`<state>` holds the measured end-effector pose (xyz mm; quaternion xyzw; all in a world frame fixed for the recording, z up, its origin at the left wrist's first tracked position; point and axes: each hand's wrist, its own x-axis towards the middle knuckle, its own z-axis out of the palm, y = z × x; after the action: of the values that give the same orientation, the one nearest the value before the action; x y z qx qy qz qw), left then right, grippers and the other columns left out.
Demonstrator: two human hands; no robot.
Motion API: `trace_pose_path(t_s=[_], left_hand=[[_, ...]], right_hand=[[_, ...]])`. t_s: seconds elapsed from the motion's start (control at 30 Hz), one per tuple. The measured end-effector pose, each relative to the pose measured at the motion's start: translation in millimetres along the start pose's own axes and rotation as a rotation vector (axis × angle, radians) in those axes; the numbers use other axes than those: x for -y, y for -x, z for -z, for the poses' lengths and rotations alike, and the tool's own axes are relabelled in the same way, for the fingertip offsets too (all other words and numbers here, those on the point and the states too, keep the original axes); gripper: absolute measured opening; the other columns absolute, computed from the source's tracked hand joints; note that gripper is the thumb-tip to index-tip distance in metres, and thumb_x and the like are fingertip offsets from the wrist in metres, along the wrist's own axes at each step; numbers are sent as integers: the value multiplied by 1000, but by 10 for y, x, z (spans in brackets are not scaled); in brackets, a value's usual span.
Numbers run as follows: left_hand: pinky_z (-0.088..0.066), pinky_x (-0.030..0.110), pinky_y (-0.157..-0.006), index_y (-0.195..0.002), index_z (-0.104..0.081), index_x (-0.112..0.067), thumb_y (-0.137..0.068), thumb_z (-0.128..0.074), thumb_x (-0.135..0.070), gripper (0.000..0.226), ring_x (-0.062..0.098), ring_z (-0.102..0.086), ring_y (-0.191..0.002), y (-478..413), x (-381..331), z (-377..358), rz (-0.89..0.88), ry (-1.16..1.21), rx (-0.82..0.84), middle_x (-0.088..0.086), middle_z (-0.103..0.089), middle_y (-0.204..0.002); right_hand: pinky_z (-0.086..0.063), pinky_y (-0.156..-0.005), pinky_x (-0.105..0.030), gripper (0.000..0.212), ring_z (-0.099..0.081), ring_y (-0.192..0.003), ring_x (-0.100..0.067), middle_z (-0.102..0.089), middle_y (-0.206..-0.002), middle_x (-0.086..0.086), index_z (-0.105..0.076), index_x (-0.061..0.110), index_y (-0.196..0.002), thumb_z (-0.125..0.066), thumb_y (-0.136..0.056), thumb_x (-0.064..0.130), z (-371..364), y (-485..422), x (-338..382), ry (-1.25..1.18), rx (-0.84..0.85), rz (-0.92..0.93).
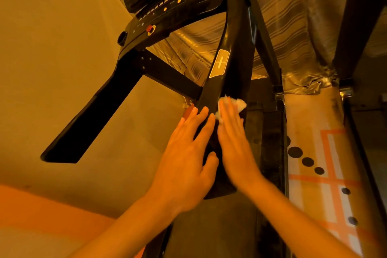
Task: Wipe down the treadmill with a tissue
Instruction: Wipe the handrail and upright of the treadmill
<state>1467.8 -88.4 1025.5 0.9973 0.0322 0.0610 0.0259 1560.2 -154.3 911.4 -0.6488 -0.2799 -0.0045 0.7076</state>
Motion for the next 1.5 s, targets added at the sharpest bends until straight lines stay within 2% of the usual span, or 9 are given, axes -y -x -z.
trace_pose_path(t_s=[0.17,0.43,0.67,0.8,0.93,1.03,1.2,1.43,1.5], left_hand=[[13,20,-123,-164,-11,-35,-89,-20,-52,77,-5,15,-154,-3,4,8,8,-5,17,-17,0,-172],[14,13,-121,-163,-17,-33,-92,-26,-48,73,-7,12,-154,-4,-4,-16,12,21,-17,-18,-4,-171],[12,20,-122,-157,-7,-47,-94,-41,-39,72,-10,16,-152,-9,-27,28,38,43,22,-27,1,-169],[6,29,-126,-161,-14,-41,-93,-36,-46,72,-5,9,-155,3,-9,16,28,64,11,-23,-4,-171],[4,31,-126,-161,-18,-37,-92,-34,-49,72,-3,5,-156,3,-6,8,17,75,-2,-20,-8,-171],[2,34,-127,-163,-21,-32,-92,-38,-47,74,0,3,-157,9,6,5,3,51,-10,-16,-11,-172],[0,36,-128,-163,-22,-31,-93,-37,-47,73,1,2,-158,17,8,13,-1,61,-6,-16,-11,-172],[-2,37,-128,-162,-25,-31,-92,-41,-44,73,1,-3,-158,10,-3,-7,11,110,-29,-17,-14,-171],[-2,36,-128,-162,-26,-30,-92,-41,-43,73,2,-3,-158,10,-2,-5,5,101,-30,-16,-15,-171]], right_hand=[[8,-128,-53,47,11,-159,-11,3,-174,4,-4,40,-153,-17,-108,40,176,-954,-158,49,-32,-104],[6,-128,-34,52,11,-155,5,8,-167,34,-1,53,-154,-23,-108,44,-86,415,126,-127,7,-19],[8,-127,-55,51,8,-159,-13,2,-174,3,-6,24,-165,-17,-115,31,287,-1218,-305,25,-42,-202],[6,-130,-37,54,10,-156,1,3,-173,17,-6,37,-162,-20,-110,40,59,-397,-84,-85,-73,-75],[2,-129,-43,52,10,-156,2,6,-168,32,-4,49,-157,-24,-110,38,-128,466,50,-123,-19,14],[3,-130,-50,49,7,-158,-2,5,-170,23,-4,49,-155,-20,-110,40,17,-216,-141,-68,-86,-36],[8,-126,-59,52,8,-159,-14,1,-174,4,-5,26,-165,-18,-115,34,338,-1372,-337,14,-60,-250],[4,-129,-42,58,12,-156,1,10,-168,31,5,56,-158,-24,-110,40,-89,472,48,-122,16,13],[9,-128,-37,57,13,-156,3,12,-166,35,7,60,-156,-21,-109,42,-48,383,3,-85,5,10]])
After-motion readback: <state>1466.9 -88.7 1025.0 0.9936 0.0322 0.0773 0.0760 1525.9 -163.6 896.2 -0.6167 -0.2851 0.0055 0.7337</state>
